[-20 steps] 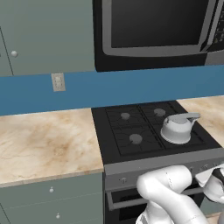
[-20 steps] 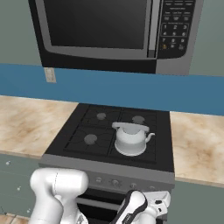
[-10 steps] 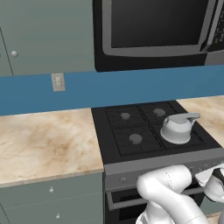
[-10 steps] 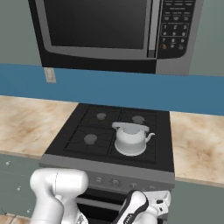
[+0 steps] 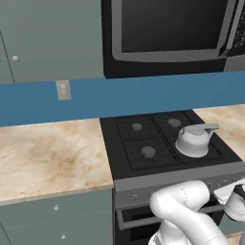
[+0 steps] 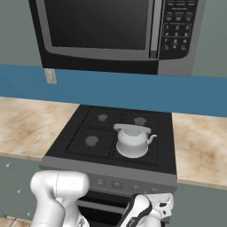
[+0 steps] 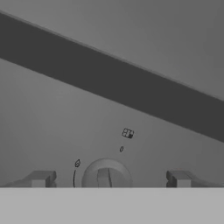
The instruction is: The kettle is done boiling. Turn off the stove, then wait for 300 timesteps before moving the kettle to the dining table.
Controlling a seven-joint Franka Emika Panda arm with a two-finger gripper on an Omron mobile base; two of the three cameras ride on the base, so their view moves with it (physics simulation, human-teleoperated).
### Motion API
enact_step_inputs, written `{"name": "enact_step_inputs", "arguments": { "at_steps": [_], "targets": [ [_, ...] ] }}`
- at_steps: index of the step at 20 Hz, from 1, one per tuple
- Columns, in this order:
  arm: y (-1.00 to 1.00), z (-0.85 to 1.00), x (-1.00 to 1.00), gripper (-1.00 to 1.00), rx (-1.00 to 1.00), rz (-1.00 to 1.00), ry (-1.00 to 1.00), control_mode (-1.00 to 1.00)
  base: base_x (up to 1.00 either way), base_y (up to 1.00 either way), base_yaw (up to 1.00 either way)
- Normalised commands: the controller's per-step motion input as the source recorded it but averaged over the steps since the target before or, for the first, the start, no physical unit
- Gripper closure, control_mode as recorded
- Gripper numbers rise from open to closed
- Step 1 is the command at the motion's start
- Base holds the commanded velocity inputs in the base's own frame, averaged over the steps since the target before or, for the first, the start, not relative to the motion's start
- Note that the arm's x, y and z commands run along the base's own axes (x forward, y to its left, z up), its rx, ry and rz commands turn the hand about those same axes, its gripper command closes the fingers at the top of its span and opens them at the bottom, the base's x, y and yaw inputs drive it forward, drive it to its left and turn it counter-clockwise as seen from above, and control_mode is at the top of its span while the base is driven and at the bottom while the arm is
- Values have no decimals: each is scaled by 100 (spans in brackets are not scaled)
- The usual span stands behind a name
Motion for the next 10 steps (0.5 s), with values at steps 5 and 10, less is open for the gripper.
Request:
{"name": "enact_step_inputs", "arguments": {
  "at_steps": [5,10],
  "targets": [
    [2,-6,15,100,0,0,0,-100,0,0,0],
    [0,-1,5,100,0,0,0,-100,0,0,0]
  ]
}}
